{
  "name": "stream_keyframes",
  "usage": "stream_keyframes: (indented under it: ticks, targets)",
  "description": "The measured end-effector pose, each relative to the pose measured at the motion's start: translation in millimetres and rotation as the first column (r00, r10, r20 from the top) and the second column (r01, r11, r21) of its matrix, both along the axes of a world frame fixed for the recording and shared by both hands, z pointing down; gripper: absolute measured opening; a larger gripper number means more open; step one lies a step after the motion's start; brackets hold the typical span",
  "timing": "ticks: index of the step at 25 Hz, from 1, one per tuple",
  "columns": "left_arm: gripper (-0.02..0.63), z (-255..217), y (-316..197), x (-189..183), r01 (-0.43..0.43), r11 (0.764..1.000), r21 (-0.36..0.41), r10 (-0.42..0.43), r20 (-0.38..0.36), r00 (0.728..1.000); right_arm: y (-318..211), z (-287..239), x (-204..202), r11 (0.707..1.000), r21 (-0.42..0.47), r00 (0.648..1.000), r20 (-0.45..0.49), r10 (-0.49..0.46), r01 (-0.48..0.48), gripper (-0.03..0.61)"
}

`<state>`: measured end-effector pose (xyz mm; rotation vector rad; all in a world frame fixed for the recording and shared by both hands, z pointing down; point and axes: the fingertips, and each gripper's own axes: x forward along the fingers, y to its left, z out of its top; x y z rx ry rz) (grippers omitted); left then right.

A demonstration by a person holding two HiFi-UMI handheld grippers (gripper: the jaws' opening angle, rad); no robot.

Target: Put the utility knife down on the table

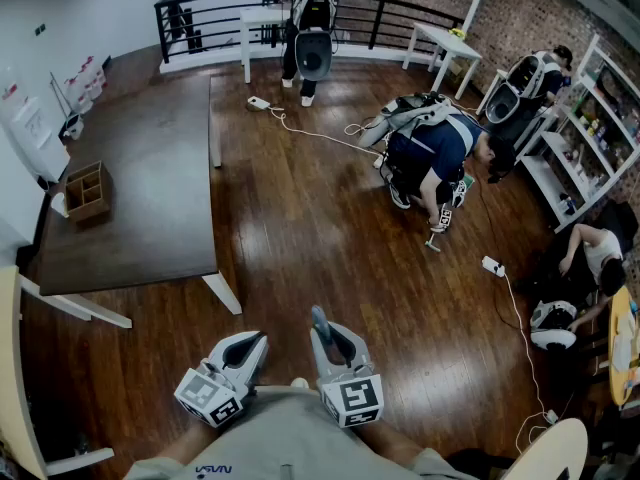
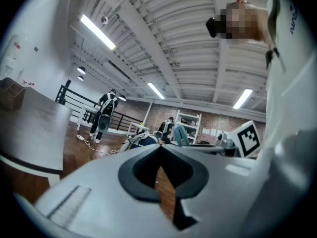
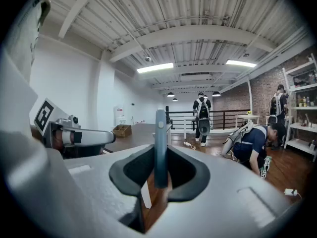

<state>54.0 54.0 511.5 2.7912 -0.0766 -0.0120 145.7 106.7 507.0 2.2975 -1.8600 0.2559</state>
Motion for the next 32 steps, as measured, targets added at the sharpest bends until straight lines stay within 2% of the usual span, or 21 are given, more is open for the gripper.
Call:
stream_keyframes:
  ticks: [5, 10, 15, 19, 23, 27, 30, 32]
  targets:
    - [0.002, 5.6, -32.0, -21.9, 0.005, 1.0, -0.031, -0.005, 0.005, 1.0, -30.5, 5.4, -21.8, 1.0, -0.022, 1.0, 0.016, 0.0, 0.0, 0.075]
    - [0.0, 2.6, -81.0, -41.0, 0.045, 0.997, -0.063, -0.046, -0.01, 0.999, -74.8, 3.7, -38.0, 0.999, -0.043, 1.0, 0.021, -0.021, 0.022, 0.074]
    - [0.0, 1.7, -136.9, -76.2, 0.087, 0.995, -0.053, -0.088, -0.006, 0.996, -139.3, -6.2, -66.9, 0.997, -0.043, 0.998, 0.002, -0.061, 0.061, 0.075]
    - [0.0, -4.0, -173.9, -113.1, 0.16, 0.986, -0.047, -0.161, -0.018, 0.987, -185.7, -15.9, -86.8, 0.994, -0.042, 0.994, -0.029, -0.106, 0.105, 0.075]
    - [-0.002, 6.3, -207.2, -152.8, 0.274, 0.959, -0.068, -0.275, -0.008, 0.961, -229.7, -9.3, -108.5, 0.981, -0.069, 0.982, -0.042, -0.184, 0.181, 0.075]
    - [-0.002, 10.3, -235.4, -180.7, 0.377, 0.923, -0.081, -0.379, -0.01, 0.925, -269.6, 0.5, -128.5, 0.957, -0.112, 0.96, -0.053, -0.274, 0.267, 0.075]
    - [-0.002, 17.6, -247.1, -194.5, 0.432, 0.899, -0.068, -0.433, 0.009, 0.901, -294.0, 16.9, -134.8, 0.939, -0.136, 0.945, -0.047, -0.324, 0.316, 0.075]
    - [-0.002, 24.6, -259.2, -206.4, 0.481, 0.874, -0.07, -0.48, 0.036, 0.876, -316.2, 29.1, -138.4, 0.923, -0.155, 0.931, -0.045, -0.363, 0.353, 0.075]
